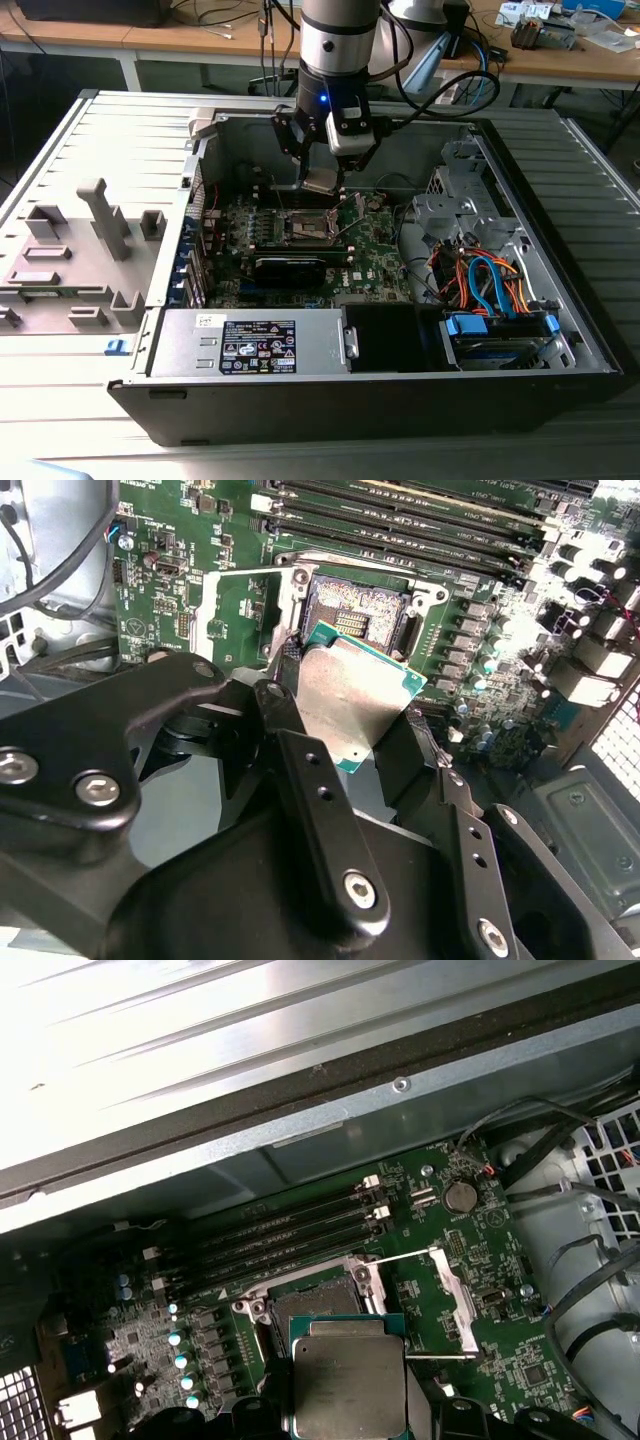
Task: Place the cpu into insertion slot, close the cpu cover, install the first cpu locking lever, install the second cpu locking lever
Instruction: 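Place the cpu into insertion slot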
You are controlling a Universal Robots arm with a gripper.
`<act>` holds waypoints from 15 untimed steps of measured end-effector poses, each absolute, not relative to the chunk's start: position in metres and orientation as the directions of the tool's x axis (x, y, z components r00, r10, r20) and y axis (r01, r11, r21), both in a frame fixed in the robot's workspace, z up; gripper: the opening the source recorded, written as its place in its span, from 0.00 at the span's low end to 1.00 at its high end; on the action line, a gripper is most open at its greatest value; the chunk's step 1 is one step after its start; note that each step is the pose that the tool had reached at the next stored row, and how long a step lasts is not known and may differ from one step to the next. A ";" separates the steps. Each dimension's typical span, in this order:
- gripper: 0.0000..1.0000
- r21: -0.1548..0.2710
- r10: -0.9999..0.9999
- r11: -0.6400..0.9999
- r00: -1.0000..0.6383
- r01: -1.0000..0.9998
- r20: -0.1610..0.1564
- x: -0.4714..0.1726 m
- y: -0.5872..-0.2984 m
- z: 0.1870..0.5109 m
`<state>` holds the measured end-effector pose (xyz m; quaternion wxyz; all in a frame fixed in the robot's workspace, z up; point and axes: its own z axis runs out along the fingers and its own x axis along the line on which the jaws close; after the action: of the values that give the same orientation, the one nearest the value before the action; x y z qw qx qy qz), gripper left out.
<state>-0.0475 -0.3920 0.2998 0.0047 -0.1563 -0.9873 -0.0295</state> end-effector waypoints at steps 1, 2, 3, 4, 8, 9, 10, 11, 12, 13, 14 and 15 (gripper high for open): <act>0.55 0.057 0.309 0.949 -0.951 0.310 0.018 -0.047 -0.392 0.300; 0.55 0.057 0.310 0.949 -0.950 0.311 0.018 -0.047 -0.392 0.300; 0.55 0.057 0.311 0.948 -0.950 0.312 0.018 -0.047 -0.392 0.300; 0.55 0.057 0.312 0.948 -0.950 0.313 0.018 -0.047 -0.392 0.300; 0.55 0.057 0.316 0.947 -0.949 0.317 0.018 -0.047 -0.392 0.300; 0.55 0.057 0.317 0.947 -0.948 0.317 0.018 -0.047 -0.392 0.300; 0.55 0.057 0.318 0.946 -0.948 0.318 0.018 -0.047 -0.392 0.300; 0.55 0.057 0.319 0.946 -0.948 0.319 0.018 -0.047 -0.392 0.300; 0.55 0.057 0.320 0.946 -0.947 0.320 0.018 -0.047 -0.392 0.300; 0.55 0.057 0.321 0.945 -0.947 0.322 0.018 -0.047 -0.392 0.300; 0.55 0.057 0.323 0.945 -0.946 0.323 0.018 -0.047 -0.392 0.300; 0.55 0.057 0.324 0.944 -0.946 0.324 0.018 -0.047 -0.392 0.300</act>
<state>-0.0475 -0.3920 0.2995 0.0045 -0.1643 -0.9860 -0.0295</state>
